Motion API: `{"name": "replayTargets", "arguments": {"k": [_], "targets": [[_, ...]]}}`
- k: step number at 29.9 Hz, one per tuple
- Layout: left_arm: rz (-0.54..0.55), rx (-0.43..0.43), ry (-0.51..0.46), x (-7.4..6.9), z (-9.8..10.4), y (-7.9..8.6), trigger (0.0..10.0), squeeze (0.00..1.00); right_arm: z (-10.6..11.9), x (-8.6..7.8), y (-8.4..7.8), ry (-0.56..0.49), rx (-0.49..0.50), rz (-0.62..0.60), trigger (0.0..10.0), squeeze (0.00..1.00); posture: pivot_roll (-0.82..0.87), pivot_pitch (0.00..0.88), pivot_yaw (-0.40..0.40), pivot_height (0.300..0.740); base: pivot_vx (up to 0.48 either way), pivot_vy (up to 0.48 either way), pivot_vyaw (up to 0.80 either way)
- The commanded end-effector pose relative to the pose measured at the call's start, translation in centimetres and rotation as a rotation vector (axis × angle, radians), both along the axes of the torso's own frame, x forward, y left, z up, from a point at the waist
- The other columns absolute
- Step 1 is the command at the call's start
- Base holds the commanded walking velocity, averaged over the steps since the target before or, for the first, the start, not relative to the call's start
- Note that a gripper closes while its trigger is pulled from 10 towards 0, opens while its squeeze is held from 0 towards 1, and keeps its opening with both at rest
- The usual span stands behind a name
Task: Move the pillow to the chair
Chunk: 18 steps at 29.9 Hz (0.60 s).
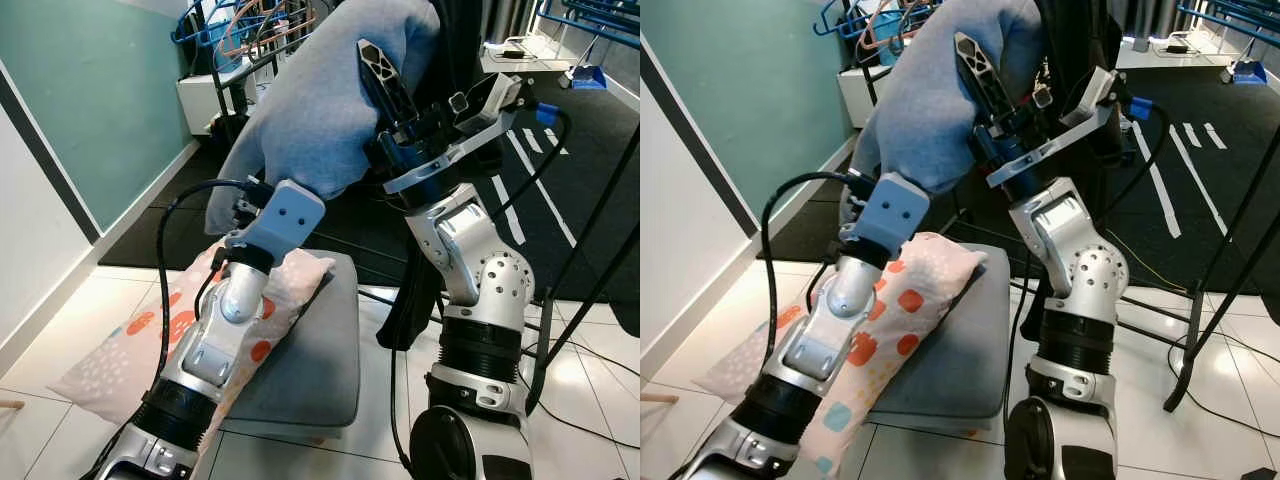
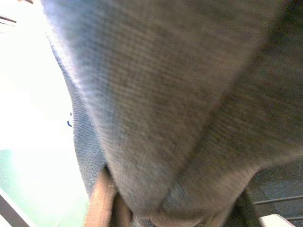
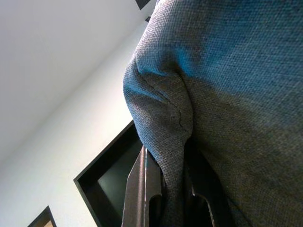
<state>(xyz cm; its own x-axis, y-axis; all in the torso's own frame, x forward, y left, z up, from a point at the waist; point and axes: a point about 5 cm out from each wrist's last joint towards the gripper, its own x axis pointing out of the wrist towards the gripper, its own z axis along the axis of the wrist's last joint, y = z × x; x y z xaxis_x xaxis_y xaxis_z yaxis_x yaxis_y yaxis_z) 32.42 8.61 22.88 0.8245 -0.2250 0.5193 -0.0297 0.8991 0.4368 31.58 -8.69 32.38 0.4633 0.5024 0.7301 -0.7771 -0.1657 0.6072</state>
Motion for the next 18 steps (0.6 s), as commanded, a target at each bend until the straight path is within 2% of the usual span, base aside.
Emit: {"name": "replayTargets", "arguments": {"k": [1, 9, 11, 12, 14, 15, 16, 17, 18], "targets": [[0.010, -0.010, -0.015, 0.0, 0.3, 0.8, 0.0, 0.00, 0.7, -1.3, 1.8, -0.060, 0.005, 0.096, 10.0, 0.00, -0.28, 0.000, 0.033, 0.740, 0.000, 0.000, 0.00], [0.019, -0.020, -0.007, -0.1, 0.1, 1.5, 0.0, 0.00, 0.5, -1.1, 1.6, -0.042, -0.003, 0.080, 10.0, 0.00, -0.27, 0.000, 0.033, 0.740, 0.000, 0.000, 0.00], [0.023, -0.019, -0.005, -0.1, 0.1, 1.8, 0.0, 0.00, 0.3, -0.9, 1.5, -0.026, -0.025, 0.056, 10.0, 0.00, -0.27, 0.000, 0.030, 0.740, 0.000, 0.000, 0.00], [0.032, -0.019, -0.005, -0.2, 0.1, 2.2, 0.0, 0.00, -0.4, -0.1, 1.2, 0.011, -0.100, -0.013, 10.0, 0.00, -0.27, 0.000, 0.030, 0.740, 0.000, 0.000, 0.00], [0.032, -0.019, -0.005, -0.2, 0.1, 2.2, 0.0, 0.00, -0.4, -0.1, 1.2, 0.011, -0.100, -0.013, 10.0, 0.00, -0.27, 0.000, 0.030, 0.740, 0.000, 0.000, 0.00], [0.050, -0.013, -0.007, -0.2, 0.2, 2.7, 0.0, 0.00, -1.7, 1.2, 0.7, 0.088, -0.206, -0.109, 10.0, 0.00, -0.27, 0.000, 0.029, 0.740, 0.000, 0.000, 0.00], [0.078, 0.000, -0.009, -0.3, 0.2, 3.5, 0.0, 0.00, -3.8, 3.2, -0.9, 0.224, -0.355, -0.287, 10.0, 0.00, -0.26, 0.000, 0.028, 0.740, 0.000, 0.000, 0.00], [0.078, 0.000, -0.009, -0.3, 0.2, 3.5, 0.0, 0.00, -3.8, 3.2, -0.9, 0.224, -0.355, -0.287, 10.0, 0.00, -0.26, 0.000, 0.028, 0.740, 0.000, 0.000, 0.00], [0.109, 0.023, -0.012, -0.3, 0.3, 4.5, 0.0, 0.00, -6.4, 5.2, -3.3, 0.386, -0.537, -0.487, 10.0, 0.00, -0.26, 0.000, 0.027, 0.740, 0.000, 0.000, 0.00]]}}
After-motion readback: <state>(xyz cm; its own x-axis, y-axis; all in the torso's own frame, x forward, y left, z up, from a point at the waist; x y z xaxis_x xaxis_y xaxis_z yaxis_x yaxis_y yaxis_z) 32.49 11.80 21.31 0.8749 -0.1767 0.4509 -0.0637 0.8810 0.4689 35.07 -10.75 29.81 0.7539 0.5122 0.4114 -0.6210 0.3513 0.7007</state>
